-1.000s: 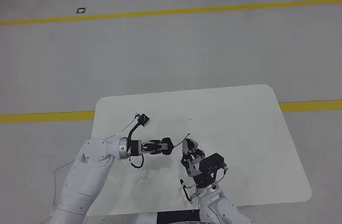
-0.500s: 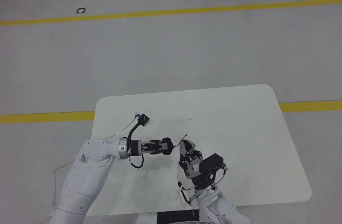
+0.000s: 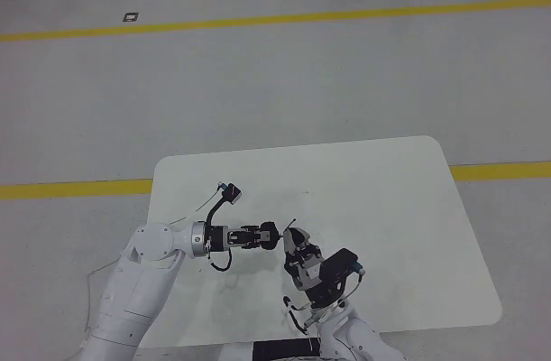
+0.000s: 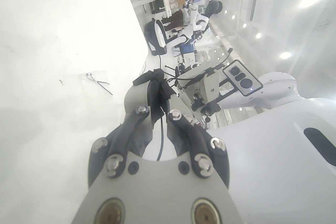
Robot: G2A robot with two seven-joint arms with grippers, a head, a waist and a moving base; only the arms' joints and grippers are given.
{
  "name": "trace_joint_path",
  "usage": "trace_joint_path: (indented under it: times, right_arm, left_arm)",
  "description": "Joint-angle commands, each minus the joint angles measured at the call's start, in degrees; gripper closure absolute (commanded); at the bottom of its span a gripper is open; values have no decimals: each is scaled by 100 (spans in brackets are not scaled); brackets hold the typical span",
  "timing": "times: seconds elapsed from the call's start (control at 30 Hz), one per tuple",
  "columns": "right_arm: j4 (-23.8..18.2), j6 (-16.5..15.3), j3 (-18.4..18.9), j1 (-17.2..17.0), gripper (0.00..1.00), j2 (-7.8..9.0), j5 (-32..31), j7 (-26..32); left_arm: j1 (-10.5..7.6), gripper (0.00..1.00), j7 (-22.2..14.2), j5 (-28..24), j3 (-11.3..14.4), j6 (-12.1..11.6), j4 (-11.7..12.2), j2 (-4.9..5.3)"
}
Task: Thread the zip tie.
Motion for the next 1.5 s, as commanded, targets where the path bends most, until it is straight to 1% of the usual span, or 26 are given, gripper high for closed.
trace_joint_path:
  times: [0.0,0.07,0.2,0.47,0.8,1.07,1.27,1.47]
  right_arm:
    - [14,15,-5,19,100,-2,-12,22]
    - [30,61,-14,36,100,-6,-35,50]
    - [31,54,-38,34,100,-10,13,68]
    - [-5,-141,-25,9,100,2,236,61]
    - [-48,-268,-3,-27,100,25,470,109]
    - [-66,-442,-11,-29,100,45,714,138]
    - [-69,-513,-28,-21,100,62,793,135]
    - [-74,-480,-47,-11,100,75,775,161]
  left_arm:
    - [0,100,0,0,0,0,0,0]
    - [0,100,0,0,0,0,0,0]
    - [0,100,0,0,0,0,0,0]
    - [0,100,0,0,0,0,0,0]
    - [0,100,0,0,0,0,0,0]
    - [0,100,0,0,0,0,0,0]
    - [0,100,0,0,0,0,0,0]
    - [0,100,0,0,0,0,0,0]
